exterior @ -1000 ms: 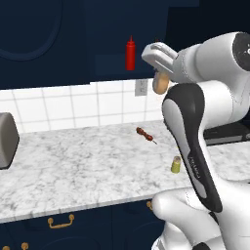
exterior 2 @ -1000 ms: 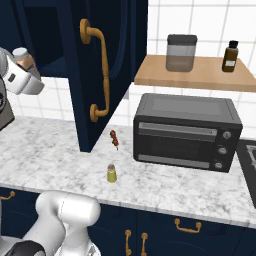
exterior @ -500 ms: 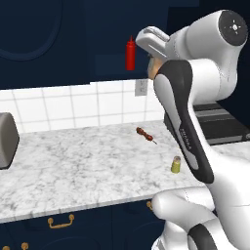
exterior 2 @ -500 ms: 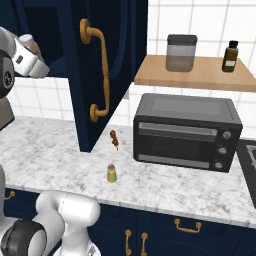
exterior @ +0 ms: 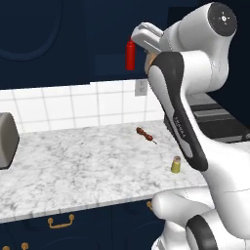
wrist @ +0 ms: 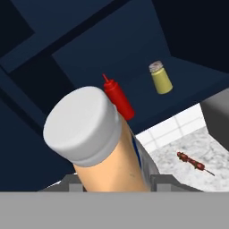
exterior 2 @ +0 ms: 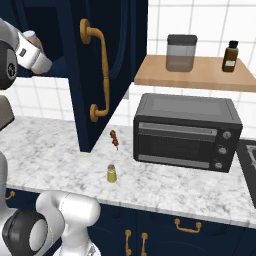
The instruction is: Put the shaker and condiment bottle from the counter next to their counterparts in the cabinet.
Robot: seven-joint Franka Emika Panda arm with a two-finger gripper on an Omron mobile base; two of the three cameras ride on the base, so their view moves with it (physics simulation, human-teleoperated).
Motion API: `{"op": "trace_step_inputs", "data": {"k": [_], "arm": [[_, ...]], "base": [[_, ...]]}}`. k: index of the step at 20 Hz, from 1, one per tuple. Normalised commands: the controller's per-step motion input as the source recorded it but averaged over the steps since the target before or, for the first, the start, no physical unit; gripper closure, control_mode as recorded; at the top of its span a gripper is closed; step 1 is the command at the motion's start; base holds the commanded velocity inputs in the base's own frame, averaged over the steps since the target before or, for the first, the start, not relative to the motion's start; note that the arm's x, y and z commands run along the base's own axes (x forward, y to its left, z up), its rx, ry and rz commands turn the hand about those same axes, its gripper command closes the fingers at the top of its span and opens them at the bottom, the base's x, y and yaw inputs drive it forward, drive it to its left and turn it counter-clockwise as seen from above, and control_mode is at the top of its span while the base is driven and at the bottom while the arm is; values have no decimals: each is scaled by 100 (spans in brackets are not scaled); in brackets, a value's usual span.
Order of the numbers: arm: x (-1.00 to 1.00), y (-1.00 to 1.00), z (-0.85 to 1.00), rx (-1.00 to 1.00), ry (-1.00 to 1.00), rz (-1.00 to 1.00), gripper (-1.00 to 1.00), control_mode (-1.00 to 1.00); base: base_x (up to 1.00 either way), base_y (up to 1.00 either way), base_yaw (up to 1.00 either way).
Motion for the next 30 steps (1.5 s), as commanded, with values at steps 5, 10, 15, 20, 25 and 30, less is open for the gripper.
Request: {"op": "trace_step_inputs", "data": {"k": [5, 10, 15, 20, 25, 30], "arm": [[37, 9, -5, 0, 0, 2, 100, -100], [36, 9, -11, 0, 2, 3, 100, -100], [30, 11, -14, 0, 3, 2, 100, -100], [26, 9, -3, 0, 3, 1, 100, -100], [22, 3, -4, -1, 0, 0, 100, -100], [12, 3, -5, -6, 0, 0, 100, -100]], "base": [[0, 0, 0], [0, 0, 0], [0, 0, 0], [0, 0, 0], [0, 0, 0], [0, 0, 0]]}}
